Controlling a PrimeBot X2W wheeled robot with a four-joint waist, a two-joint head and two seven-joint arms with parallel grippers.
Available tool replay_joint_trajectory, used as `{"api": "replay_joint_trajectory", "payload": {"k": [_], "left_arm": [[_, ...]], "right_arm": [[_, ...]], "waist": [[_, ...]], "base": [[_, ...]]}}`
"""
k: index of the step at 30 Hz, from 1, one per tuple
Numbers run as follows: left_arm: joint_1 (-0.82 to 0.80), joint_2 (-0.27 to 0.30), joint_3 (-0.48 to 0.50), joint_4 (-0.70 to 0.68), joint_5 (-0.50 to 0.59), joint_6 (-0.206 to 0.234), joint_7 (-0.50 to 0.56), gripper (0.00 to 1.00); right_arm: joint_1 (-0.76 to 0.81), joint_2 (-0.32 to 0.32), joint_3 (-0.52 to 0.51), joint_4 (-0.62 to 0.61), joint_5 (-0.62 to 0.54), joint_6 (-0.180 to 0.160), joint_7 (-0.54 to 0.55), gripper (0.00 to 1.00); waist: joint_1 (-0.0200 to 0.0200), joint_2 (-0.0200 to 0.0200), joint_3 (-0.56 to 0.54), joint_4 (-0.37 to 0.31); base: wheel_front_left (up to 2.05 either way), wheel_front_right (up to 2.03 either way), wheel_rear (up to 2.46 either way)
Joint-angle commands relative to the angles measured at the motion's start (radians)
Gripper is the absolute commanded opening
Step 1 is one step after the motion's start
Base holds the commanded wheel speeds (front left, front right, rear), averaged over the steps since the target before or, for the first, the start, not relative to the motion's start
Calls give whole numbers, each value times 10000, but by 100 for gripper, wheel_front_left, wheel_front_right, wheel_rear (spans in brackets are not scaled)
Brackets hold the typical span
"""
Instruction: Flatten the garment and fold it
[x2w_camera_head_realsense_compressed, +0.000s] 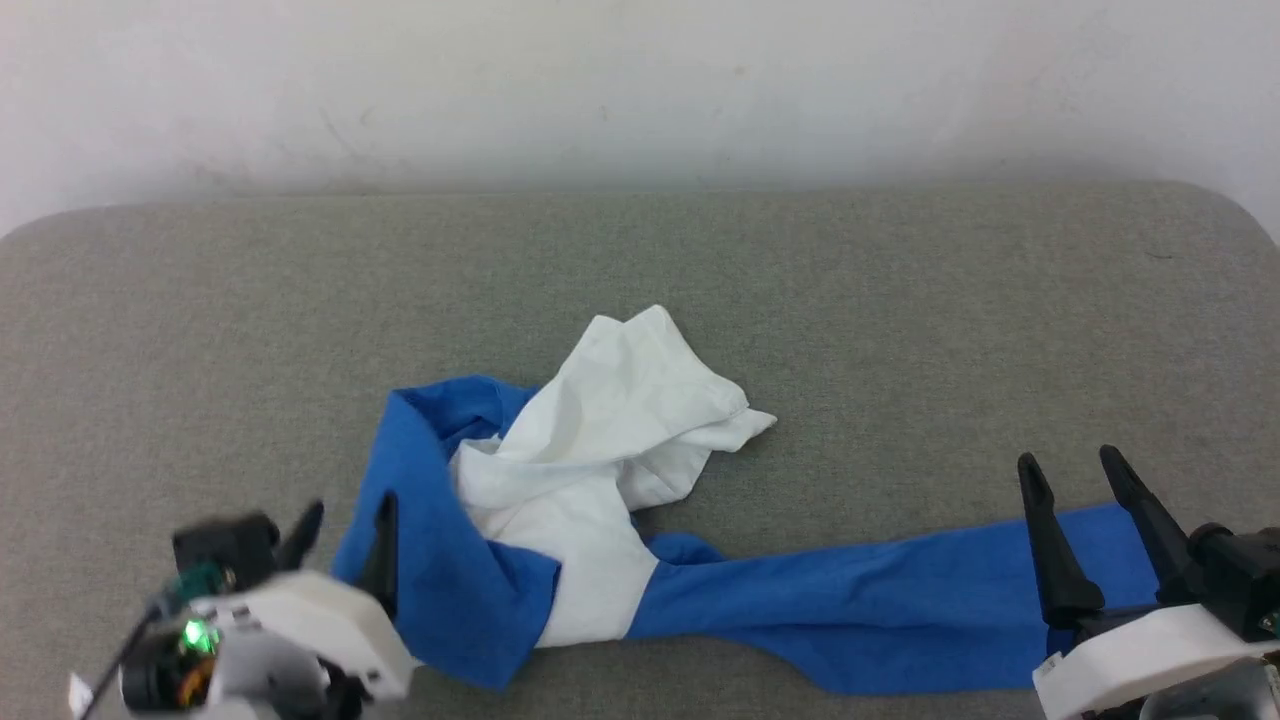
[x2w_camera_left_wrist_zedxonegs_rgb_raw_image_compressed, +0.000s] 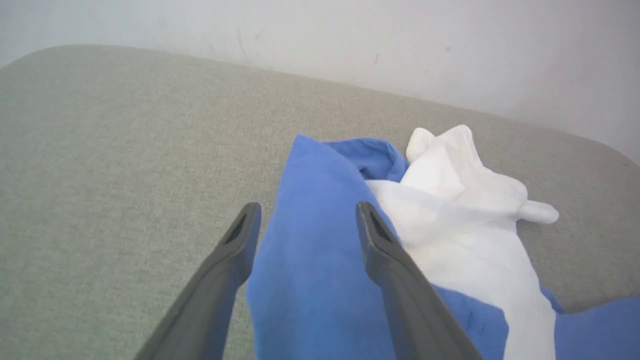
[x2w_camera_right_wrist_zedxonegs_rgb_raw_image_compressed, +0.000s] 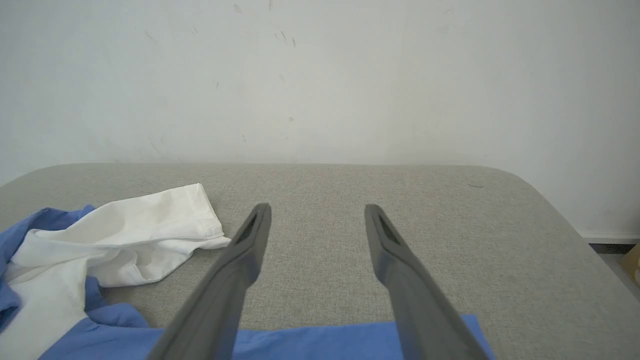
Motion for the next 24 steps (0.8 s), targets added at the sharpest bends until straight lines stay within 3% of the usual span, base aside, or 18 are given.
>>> {"api": "replay_joint_trajectory", "payload": {"k": [1,6,13,16,17,18,20,21,24], "left_arm": [[-499,194,18,25,128,-115,94,100],[-2170,648,-334,904,204,-743,1048,100],[-3955,784,-894,3771,-152,-1608,2781,100],[-4354,789,-1132,4833,-168,-1787,3346,100],[-4449,817,-1222,5147,-166,-1856,3569,82],[-4535,839,-1305,5421,-171,-1926,3783,47],[-4660,927,-1526,5891,-136,-2091,4282,11],[-4700,954,-1631,6073,-164,-2216,4555,0],[-4926,998,-1544,6148,-209,-2316,4321,0]], "right_arm": [[-10,20,11,-43,10,-9,19,100],[-108,20,100,-40,57,-9,46,100],[-327,20,245,183,181,-9,-39,100],[-362,20,246,310,228,-9,-94,100],[-367,20,248,349,235,-9,-109,100],[-371,20,242,384,242,-9,-120,100],[-371,20,223,444,255,-9,-134,100],[-375,20,224,472,266,-9,-140,100],[-377,20,238,533,291,-9,-148,100]], "waist": [[1,0,3,-38],[1,0,142,-218],[1,0,368,-612],[1,0,386,-695],[1,0,384,-707],[1,0,375,-707],[1,0,345,-689],[1,0,328,-670],[1,0,271,-577]], "base": [[0,0,0],[0,0,0],[0,0,0],[0,0,0],[0,0,0],[0,0,0],[0,0,0],[0,0,0],[0,0,0]]}}
